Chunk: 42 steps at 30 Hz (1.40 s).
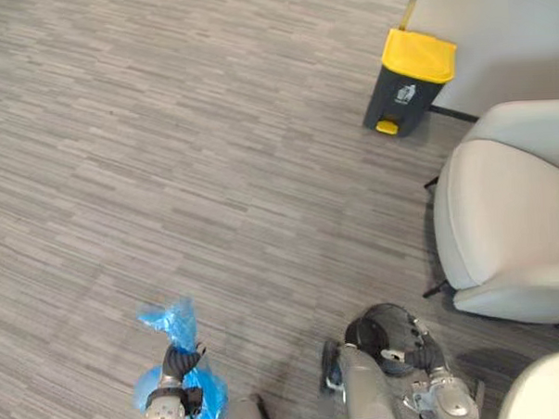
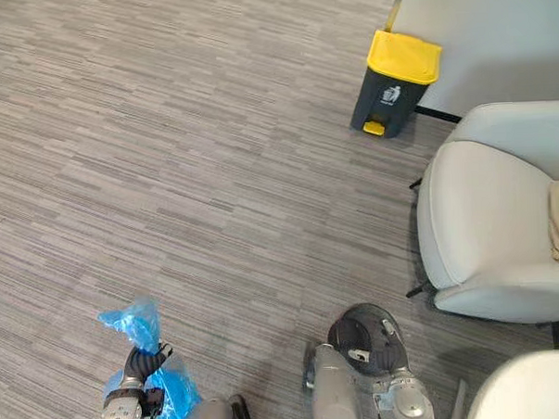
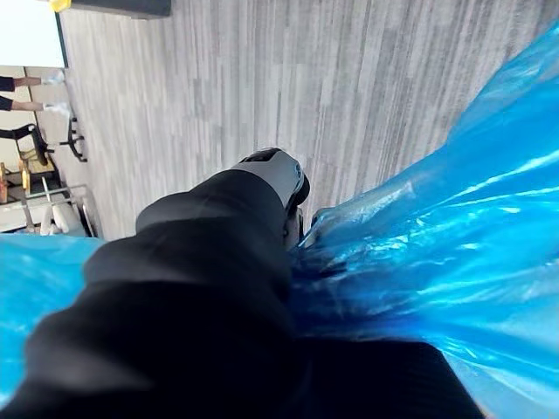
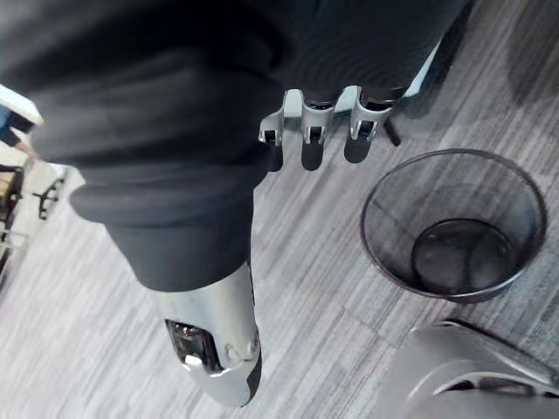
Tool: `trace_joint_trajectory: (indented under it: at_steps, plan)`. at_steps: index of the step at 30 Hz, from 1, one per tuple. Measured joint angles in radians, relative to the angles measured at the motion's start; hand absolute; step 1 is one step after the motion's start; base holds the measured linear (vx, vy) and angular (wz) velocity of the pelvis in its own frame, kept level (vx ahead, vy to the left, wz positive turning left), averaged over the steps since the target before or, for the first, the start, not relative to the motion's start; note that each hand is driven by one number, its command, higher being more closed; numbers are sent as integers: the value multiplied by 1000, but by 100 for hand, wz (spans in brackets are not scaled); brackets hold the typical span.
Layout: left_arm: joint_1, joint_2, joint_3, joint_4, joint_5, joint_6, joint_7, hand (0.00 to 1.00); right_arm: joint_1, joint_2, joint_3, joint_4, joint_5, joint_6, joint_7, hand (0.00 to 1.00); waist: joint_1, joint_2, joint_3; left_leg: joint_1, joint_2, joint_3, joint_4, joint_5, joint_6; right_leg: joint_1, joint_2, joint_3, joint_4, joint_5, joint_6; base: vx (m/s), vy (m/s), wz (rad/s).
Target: Gather rubbish on tea table into small bin, then transfer packed bag to large trash can.
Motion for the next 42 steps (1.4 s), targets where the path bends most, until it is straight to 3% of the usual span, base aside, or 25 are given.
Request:
trace_joint_trajectory:
  at_steps: [1,4,6,7,10,13,14,16,17,18,19,21,24,26,28,30,31,32,33,34,36,38,40,41,42]
  plan:
    - [0,-9,2,-4,0,0,-1,100,-3,-4,1,-16,-1,0,1,0,11,12,2,-21,25,2,68,22,-27,12,9,0,8,-22,-15,712,-174,-14]
    - [25,-53,19,-7,0,1,-14,100,-9,-15,18,-101,-9,0,1,0,43,35,19,-165,138,-4,517,245,49,188,100,30,-80,-72,-47,645,-172,-61]
    - [38,-66,13,-38,0,1,-17,100,-9,-13,26,-160,-9,-3,-3,0,66,19,33,-231,135,2,646,164,55,332,127,83,-175,-78,-57,755,-83,-83]
    - [38,-67,10,-65,0,-2,-18,100,-10,-9,25,-195,-9,-9,-3,0,79,-1,38,-296,117,24,644,137,95,395,126,111,-225,-80,-60,576,-17,-73]
    - [34,-75,10,-121,0,-4,-18,100,-13,-12,20,-222,-8,-12,-6,0,126,-9,42,-462,52,9,434,93,111,494,119,202,-300,-109,-49,479,90,-88]
    - [48,-109,-3,-136,0,-5,-14,100,-5,-19,21,-221,-8,-11,-22,0,160,20,22,-488,-13,-127,12,184,42,526,105,276,-266,-244,59,586,305,-116]
    - [54,-119,-19,-133,1,4,-13,100,-6,8,22,-181,-8,0,-30,0,168,-5,4,-483,-26,-106,82,249,82,530,77,330,-204,-307,79,549,335,-92]
    - [41,-107,-32,-154,1,3,-13,100,15,39,26,-182,-7,3,-27,0,168,-56,-20,-463,-45,-42,100,196,105,483,28,361,-101,-309,98,562,255,-83]
    - [40,-102,-36,-186,0,2,-14,100,12,46,33,-185,-7,1,-26,0,166,-74,-14,-431,-46,-6,131,158,127,434,6,369,36,-286,150,631,259,-96]
    - [32,-92,-38,-197,0,2,-13,100,11,53,32,-184,-7,1,-26,0,158,-84,-6,-379,-48,25,145,110,138,359,-15,371,236,-226,250,491,204,-78]
    - [27,-83,-43,-197,0,3,-12,100,13,54,33,-184,-7,1,-25,0,151,-86,-7,-352,-48,32,144,93,145,320,-20,371,336,-225,260,453,154,-43]
    - [19,-60,-57,-205,-1,3,-4,100,11,52,40,-187,-7,2,-26,0,118,-82,-3,-207,-34,76,85,43,144,194,-18,301,504,-246,189,480,73,-45]
    - [3,-34,-60,-206,-2,3,8,100,-10,55,41,-185,-7,0,-25,0,112,-64,6,-68,-3,128,-3,-4,109,53,-20,151,399,-257,138,455,-20,-63]
    - [-36,-6,-48,-166,-2,-1,8,100,-21,47,37,-152,-8,-4,-27,0,98,-74,0,-5,-4,140,-70,-6,76,-17,-7,82,120,-185,93,533,-90,-8]
    - [-62,-8,-39,-83,-2,2,9,100,-56,30,35,-50,-9,5,-29,0,48,-70,-12,47,-2,95,-96,-12,59,-20,38,108,24,-10,15,612,-131,33]
    - [-69,-31,-38,-60,-1,10,7,100,-67,14,29,-30,-9,24,-25,0,61,-31,-10,45,43,46,-36,39,0,-16,42,78,83,-45,-15,763,-185,14]
    - [-76,-78,-34,-62,-2,19,5,100,-57,-2,22,-42,-9,24,-22,0,41,-22,15,8,46,-2,167,177,23,-2,12,45,227,-79,-39,622,-232,30]
    - [-71,-88,-33,-62,-2,20,5,100,-50,-6,23,-46,-9,24,-22,0,41,-14,10,-5,56,-5,222,209,28,4,19,45,240,-89,-44,746,-348,33]
    - [-34,-109,-31,-81,-2,11,4,100,-16,-1,25,-102,-6,23,-25,0,67,14,1,-100,136,-28,498,242,22,184,82,18,6,-159,-32,460,-250,-15]
    - [-32,-118,-32,-81,-3,9,5,100,-19,-4,25,-110,-5,21,-27,0,82,41,7,-132,162,-40,566,198,36,218,115,24,-7,-159,-42,475,-179,-52]
    - [-34,-120,-34,-79,-3,10,2,100,-46,-2,21,-129,1,19,-27,0,113,29,5,-263,149,-31,622,121,61,304,134,56,-83,-168,-50,394,-12,-56]
    - [-28,-124,-28,-89,-3,8,1,100,-53,9,21,-161,1,18,-28,0,125,6,12,-393,106,3,515,77,100,412,124,81,-185,-170,-47,634,34,-30]
    - [-23,-130,-29,-100,-3,9,-3,100,-59,8,15,-167,0,17,-30,0,149,-12,19,-449,63,20,331,83,92,496,110,120,-253,-187,-18,599,148,-58]
    - [-14,-130,-35,-103,-3,8,-9,100,-57,5,7,-163,-1,16,-35,0,168,-17,10,-453,23,13,132,129,57,523,94,146,-266,-223,34,529,209,-79]
    - [-1,-125,-33,-98,-2,8,-13,100,-72,10,-1,-125,-7,18,-38,0,173,-26,0,-439,-8,-9,74,264,145,553,84,178,-258,-261,58,548,231,-64]
